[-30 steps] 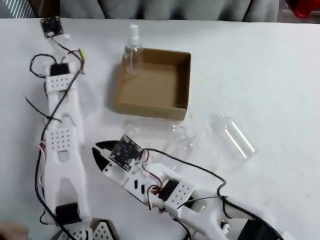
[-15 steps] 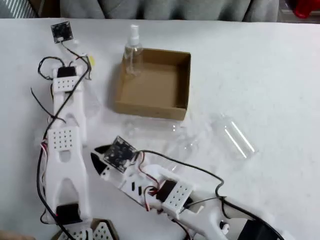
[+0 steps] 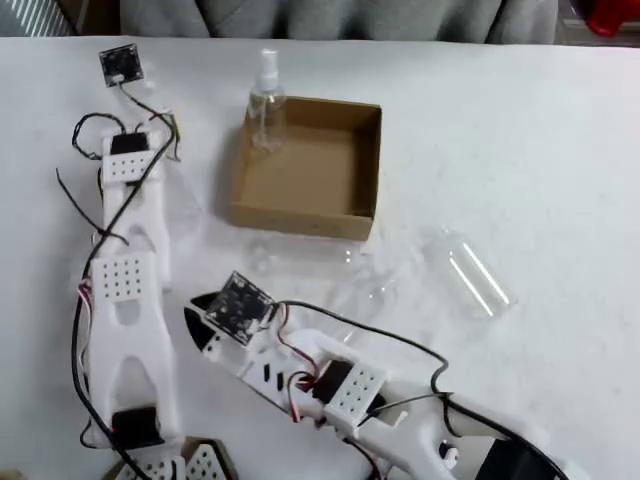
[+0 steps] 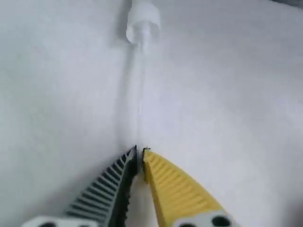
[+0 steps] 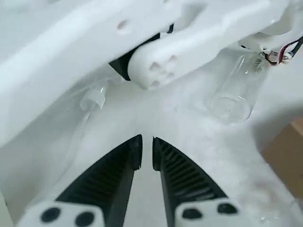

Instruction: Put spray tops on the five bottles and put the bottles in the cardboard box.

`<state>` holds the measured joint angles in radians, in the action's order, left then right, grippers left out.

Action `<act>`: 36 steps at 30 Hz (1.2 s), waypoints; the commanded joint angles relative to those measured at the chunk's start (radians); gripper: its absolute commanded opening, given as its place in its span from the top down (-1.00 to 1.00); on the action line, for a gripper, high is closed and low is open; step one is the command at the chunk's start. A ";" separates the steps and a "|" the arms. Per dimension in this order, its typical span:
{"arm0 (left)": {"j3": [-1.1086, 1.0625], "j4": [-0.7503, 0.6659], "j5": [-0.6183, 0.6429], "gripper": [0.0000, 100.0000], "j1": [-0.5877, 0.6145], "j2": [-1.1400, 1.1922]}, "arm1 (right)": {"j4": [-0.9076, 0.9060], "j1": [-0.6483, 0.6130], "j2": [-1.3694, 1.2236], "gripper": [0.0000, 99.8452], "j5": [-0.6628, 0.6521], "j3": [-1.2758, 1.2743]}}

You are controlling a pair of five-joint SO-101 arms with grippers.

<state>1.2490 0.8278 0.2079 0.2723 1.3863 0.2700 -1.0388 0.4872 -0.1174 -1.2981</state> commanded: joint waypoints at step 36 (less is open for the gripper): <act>0.345 0.965 -0.008 0.96 0.093 -0.288 | 0.001 -0.013 0.004 0.97 -0.009 0.057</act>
<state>1.6095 1.7883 0.2079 0.3460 1.2022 0.2700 -1.0449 0.4872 -0.1174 -1.2981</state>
